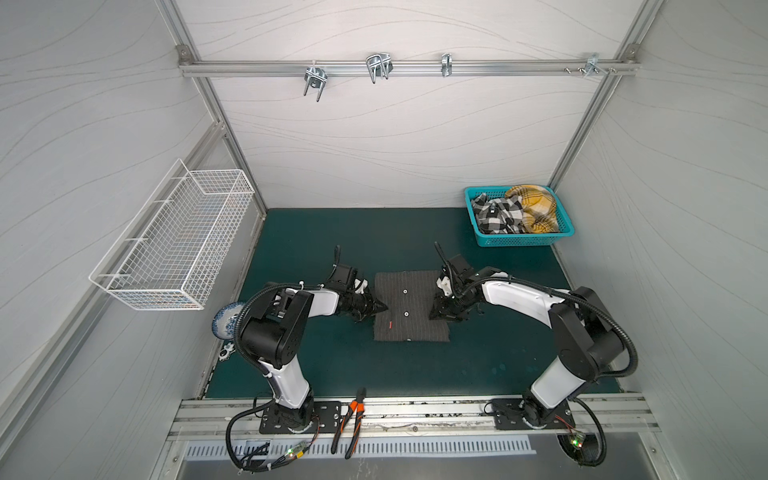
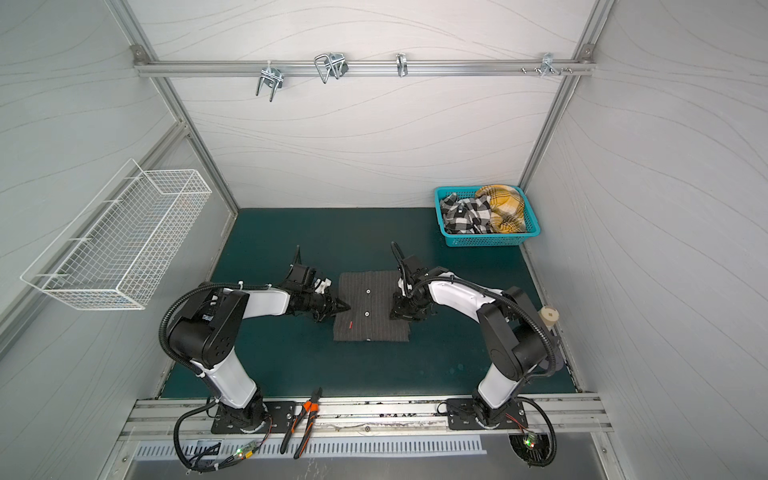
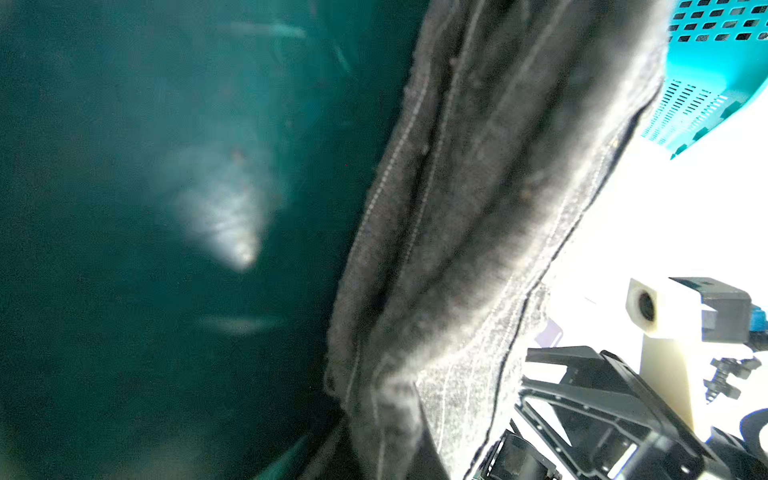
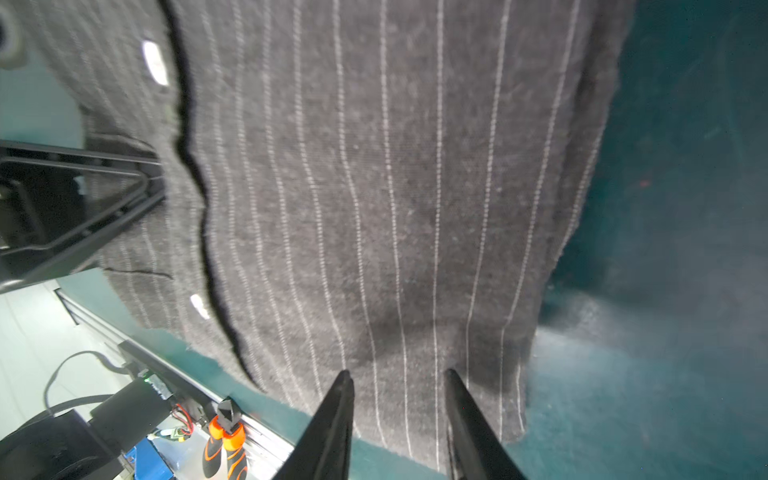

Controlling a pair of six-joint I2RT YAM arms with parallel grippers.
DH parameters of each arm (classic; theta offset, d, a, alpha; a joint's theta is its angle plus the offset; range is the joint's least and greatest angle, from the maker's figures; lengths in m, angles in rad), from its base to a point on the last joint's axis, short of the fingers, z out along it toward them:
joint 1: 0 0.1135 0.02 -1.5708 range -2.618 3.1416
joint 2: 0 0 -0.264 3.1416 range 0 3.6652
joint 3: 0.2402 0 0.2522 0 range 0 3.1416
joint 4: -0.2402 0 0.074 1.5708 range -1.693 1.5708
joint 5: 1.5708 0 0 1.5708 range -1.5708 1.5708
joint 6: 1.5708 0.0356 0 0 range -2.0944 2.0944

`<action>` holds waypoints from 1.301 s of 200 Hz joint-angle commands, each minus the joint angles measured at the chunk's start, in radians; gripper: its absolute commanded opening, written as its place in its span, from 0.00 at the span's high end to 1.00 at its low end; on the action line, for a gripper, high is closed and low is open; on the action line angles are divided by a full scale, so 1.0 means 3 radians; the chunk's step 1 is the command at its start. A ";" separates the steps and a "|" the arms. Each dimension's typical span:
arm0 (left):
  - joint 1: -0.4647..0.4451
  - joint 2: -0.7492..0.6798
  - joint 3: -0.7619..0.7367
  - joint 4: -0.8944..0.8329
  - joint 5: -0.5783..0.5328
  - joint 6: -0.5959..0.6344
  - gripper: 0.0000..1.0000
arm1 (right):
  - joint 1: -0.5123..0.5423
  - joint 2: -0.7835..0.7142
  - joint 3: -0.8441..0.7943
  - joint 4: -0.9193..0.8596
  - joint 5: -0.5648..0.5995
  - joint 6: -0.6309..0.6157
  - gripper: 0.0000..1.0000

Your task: Fold and stack the long sleeve shirts

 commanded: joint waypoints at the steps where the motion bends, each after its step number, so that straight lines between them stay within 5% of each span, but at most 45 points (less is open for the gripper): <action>1: -0.0007 0.0052 -0.0051 -0.0238 -0.0269 0.0031 1.00 | 0.0021 0.0063 0.0057 -0.0016 0.0027 -0.0012 0.63; 103: 0.0024 -0.0105 -0.0012 -0.0245 -0.0215 0.0061 1.00 | 0.0021 -0.0231 0.0021 -0.0069 0.0120 -0.0002 0.65; 166: 0.0024 -0.0345 0.0209 -0.0748 -0.0399 0.0290 1.00 | 0.0007 -0.0362 0.0125 -0.0278 0.0282 -0.0057 0.65; 220: 0.0144 -0.0737 0.1006 -0.2290 -0.1116 0.0935 1.00 | 0.0004 -0.0564 0.0162 -0.0377 0.0253 -0.0019 0.65; 260: 0.0200 -0.0839 0.2018 -0.3574 -0.2405 0.1342 1.00 | -0.0013 -0.0753 0.0202 -0.0483 0.0239 0.0015 0.64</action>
